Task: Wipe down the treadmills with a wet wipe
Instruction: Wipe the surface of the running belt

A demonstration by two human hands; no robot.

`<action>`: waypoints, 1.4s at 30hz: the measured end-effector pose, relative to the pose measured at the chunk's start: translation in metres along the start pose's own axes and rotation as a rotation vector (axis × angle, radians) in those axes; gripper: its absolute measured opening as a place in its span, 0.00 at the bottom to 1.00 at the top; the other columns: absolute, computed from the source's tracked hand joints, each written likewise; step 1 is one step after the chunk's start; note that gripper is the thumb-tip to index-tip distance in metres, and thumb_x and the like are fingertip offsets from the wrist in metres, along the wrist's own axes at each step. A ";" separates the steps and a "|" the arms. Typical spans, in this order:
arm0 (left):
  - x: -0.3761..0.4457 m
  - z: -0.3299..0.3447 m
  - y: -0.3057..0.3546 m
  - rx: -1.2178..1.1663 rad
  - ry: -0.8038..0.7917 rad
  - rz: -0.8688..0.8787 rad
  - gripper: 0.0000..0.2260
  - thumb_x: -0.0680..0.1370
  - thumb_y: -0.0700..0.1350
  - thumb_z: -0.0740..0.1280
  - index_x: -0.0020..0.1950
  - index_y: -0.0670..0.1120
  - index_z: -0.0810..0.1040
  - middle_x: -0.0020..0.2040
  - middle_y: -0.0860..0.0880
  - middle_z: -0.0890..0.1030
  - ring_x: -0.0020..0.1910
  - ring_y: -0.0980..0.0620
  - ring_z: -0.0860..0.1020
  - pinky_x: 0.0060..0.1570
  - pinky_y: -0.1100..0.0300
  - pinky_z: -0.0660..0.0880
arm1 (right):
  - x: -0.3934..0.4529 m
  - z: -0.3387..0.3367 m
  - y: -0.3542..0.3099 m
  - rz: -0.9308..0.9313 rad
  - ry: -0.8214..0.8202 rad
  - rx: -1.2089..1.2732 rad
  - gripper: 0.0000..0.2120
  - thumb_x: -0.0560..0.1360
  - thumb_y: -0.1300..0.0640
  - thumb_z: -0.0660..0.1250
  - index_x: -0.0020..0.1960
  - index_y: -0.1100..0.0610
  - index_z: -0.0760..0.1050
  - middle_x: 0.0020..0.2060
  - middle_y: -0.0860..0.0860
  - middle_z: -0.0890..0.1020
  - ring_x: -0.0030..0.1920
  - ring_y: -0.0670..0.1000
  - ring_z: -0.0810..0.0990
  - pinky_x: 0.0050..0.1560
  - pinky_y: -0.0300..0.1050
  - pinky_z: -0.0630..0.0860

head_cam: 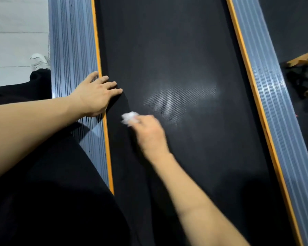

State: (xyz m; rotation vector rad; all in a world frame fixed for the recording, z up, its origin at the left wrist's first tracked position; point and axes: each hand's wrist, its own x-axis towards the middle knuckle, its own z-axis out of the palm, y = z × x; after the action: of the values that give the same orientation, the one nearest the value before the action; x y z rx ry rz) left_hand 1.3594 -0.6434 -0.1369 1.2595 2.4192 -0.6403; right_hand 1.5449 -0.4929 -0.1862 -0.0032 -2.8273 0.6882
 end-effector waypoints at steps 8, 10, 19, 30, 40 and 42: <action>-0.001 -0.002 0.011 -0.082 0.151 0.031 0.25 0.82 0.44 0.57 0.80 0.46 0.63 0.79 0.43 0.66 0.78 0.41 0.63 0.78 0.43 0.50 | -0.002 -0.069 0.143 0.769 0.442 -0.264 0.16 0.69 0.69 0.62 0.49 0.58 0.85 0.43 0.58 0.83 0.43 0.63 0.79 0.43 0.49 0.75; 0.003 0.001 0.020 -0.117 0.218 0.076 0.25 0.81 0.42 0.58 0.79 0.45 0.66 0.78 0.42 0.67 0.77 0.40 0.66 0.77 0.44 0.54 | 0.020 -0.044 0.092 0.539 0.385 -0.098 0.15 0.69 0.70 0.62 0.46 0.58 0.85 0.43 0.56 0.85 0.44 0.59 0.82 0.48 0.39 0.75; 0.006 0.000 0.022 -0.033 -0.051 0.147 0.35 0.82 0.39 0.54 0.83 0.52 0.38 0.84 0.48 0.42 0.82 0.48 0.51 0.77 0.58 0.56 | 0.008 -0.063 0.118 0.078 0.149 -0.105 0.12 0.76 0.64 0.67 0.57 0.58 0.84 0.58 0.51 0.85 0.58 0.50 0.83 0.63 0.50 0.77; 0.003 -0.004 0.022 -0.127 0.125 0.150 0.30 0.79 0.40 0.52 0.82 0.51 0.57 0.82 0.48 0.58 0.77 0.47 0.66 0.72 0.53 0.63 | 0.036 -0.069 0.103 0.672 0.279 0.047 0.12 0.78 0.65 0.63 0.55 0.59 0.84 0.48 0.52 0.84 0.49 0.53 0.82 0.55 0.46 0.77; 0.013 0.016 0.013 -0.156 0.404 0.127 0.23 0.69 0.35 0.70 0.64 0.41 0.81 0.61 0.36 0.81 0.57 0.32 0.81 0.64 0.36 0.68 | 0.024 -0.099 0.189 0.479 0.178 -0.272 0.12 0.74 0.64 0.63 0.48 0.58 0.85 0.41 0.55 0.84 0.46 0.57 0.83 0.44 0.31 0.71; 0.016 0.016 0.011 -0.174 0.398 0.095 0.23 0.70 0.36 0.71 0.65 0.43 0.80 0.62 0.35 0.80 0.59 0.31 0.79 0.67 0.36 0.66 | 0.016 -0.127 0.235 0.733 0.243 -0.333 0.16 0.74 0.66 0.61 0.53 0.58 0.85 0.44 0.59 0.84 0.45 0.63 0.81 0.44 0.44 0.70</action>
State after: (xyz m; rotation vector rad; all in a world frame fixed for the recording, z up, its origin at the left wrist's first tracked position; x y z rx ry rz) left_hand 1.3615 -0.6355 -0.1612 1.5325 2.6322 -0.1547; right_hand 1.5450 -0.2256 -0.1799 -1.1317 -2.6212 0.2886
